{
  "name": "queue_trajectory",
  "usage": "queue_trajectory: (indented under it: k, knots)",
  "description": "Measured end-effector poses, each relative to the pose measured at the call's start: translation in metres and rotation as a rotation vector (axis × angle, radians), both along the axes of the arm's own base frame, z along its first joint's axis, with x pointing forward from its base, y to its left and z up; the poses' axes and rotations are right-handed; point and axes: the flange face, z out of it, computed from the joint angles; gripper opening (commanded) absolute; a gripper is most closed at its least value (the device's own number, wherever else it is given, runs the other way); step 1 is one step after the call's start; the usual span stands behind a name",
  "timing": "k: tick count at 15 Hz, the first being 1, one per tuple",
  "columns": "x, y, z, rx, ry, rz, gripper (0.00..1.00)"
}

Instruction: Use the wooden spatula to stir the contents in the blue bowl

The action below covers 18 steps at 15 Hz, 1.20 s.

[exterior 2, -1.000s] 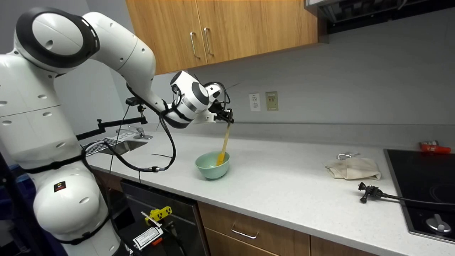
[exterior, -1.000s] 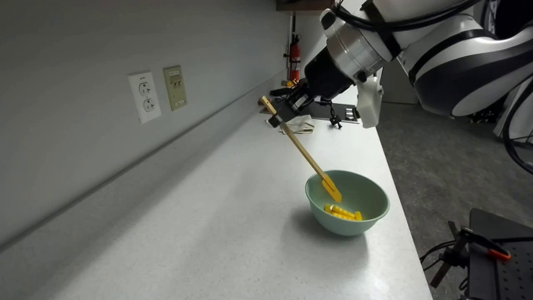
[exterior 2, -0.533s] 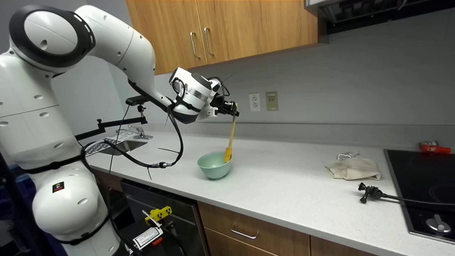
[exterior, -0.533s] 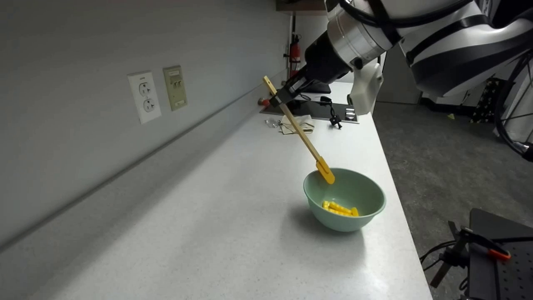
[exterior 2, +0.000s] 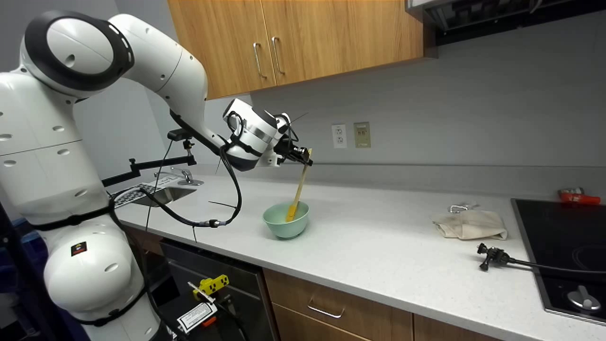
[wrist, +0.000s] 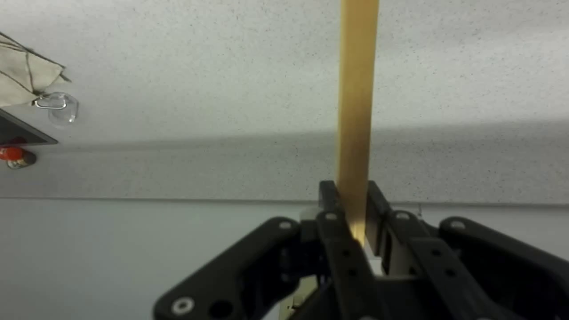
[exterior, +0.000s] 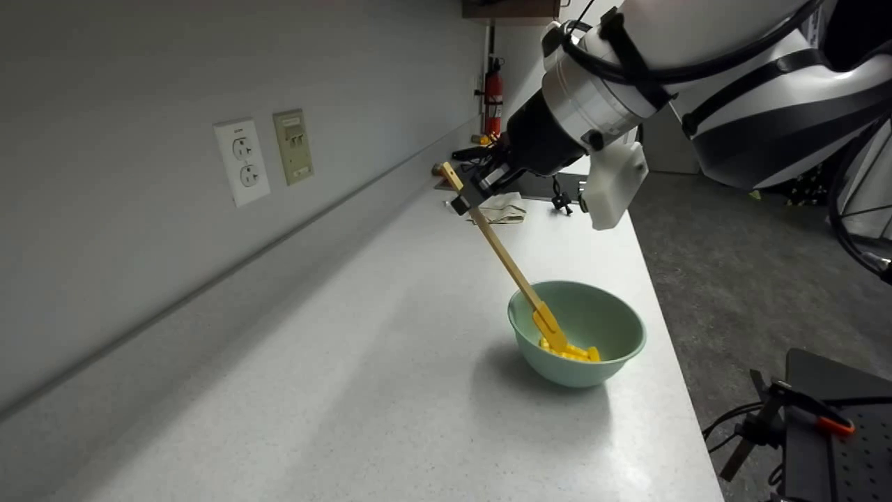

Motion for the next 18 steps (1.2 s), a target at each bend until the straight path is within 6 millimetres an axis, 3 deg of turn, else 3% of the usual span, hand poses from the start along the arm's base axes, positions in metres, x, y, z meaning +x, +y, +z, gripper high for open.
queue_trajectory:
  k: [13,14,18]
  knots:
    - [-0.001,0.004,-0.002,0.019,-0.019,-0.019,0.04]
    - [-0.002,0.004,-0.004,0.016,-0.014,-0.018,0.17]
    - [-0.005,0.004,-0.014,0.017,0.02,-0.018,0.17]
